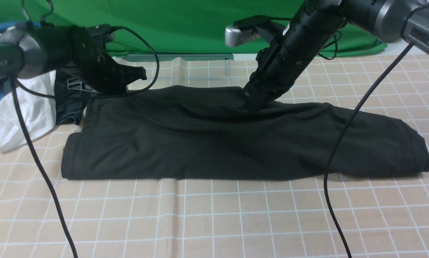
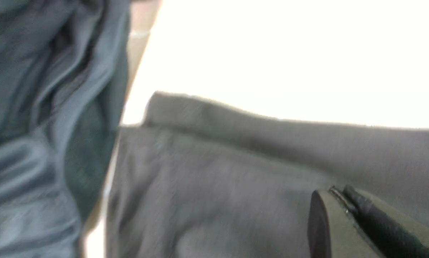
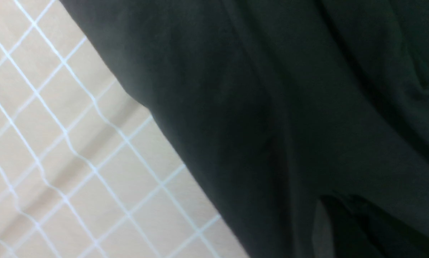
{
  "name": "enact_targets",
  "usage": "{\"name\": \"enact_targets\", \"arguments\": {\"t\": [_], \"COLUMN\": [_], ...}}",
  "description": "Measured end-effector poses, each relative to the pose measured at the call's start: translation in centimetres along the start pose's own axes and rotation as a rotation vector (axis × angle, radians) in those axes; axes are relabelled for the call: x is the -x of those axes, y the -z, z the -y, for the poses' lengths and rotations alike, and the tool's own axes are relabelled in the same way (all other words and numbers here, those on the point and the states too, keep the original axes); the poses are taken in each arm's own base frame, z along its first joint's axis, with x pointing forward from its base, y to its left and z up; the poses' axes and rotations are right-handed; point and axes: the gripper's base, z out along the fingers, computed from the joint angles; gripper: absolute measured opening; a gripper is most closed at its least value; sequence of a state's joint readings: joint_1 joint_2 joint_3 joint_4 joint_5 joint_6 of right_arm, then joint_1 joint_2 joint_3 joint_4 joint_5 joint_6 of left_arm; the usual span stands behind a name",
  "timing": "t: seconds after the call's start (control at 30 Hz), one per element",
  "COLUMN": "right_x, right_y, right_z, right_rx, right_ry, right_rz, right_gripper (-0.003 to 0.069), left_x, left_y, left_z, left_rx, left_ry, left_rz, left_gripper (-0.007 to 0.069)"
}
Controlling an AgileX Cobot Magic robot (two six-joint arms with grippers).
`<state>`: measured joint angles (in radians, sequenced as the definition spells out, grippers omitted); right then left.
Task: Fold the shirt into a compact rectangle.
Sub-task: 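Fold the black garment in half by bringing its near edge over to the far edge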
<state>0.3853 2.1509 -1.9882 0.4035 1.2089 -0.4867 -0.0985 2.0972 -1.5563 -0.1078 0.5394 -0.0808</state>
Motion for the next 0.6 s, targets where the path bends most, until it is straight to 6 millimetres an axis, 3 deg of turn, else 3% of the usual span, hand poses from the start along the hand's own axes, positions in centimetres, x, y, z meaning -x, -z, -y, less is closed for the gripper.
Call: {"name": "enact_targets", "arguments": {"t": [0.2, 0.3, 0.47, 0.6], "right_x": [0.4, 0.5, 0.9, 1.3], "right_y": [-0.3, -1.5, -3.7, -5.0], "right_z": [1.4, 2.0, 2.2, 2.1], "right_rx": [-0.139, -0.164, -0.208, -0.233], "right_ry": [0.1, 0.199, 0.279, 0.31], "right_rz": [0.042, 0.034, 0.035, 0.064], "right_gripper": [0.0251, 0.0316, 0.037, 0.0462], "left_x": [-0.3, -0.6, -2.0, -3.3], "left_y": [3.3, 4.6, 4.6, 3.9], "left_z": [0.5, 1.1, 1.3, 1.0], "left_rx": [-0.023, -0.08, -0.127, -0.123], "left_ry": [-0.061, -0.068, -0.056, -0.051], "left_rz": [-0.116, -0.126, -0.14, -0.171], "left_gripper": [0.0019, 0.0019, 0.0019, 0.0019]}}
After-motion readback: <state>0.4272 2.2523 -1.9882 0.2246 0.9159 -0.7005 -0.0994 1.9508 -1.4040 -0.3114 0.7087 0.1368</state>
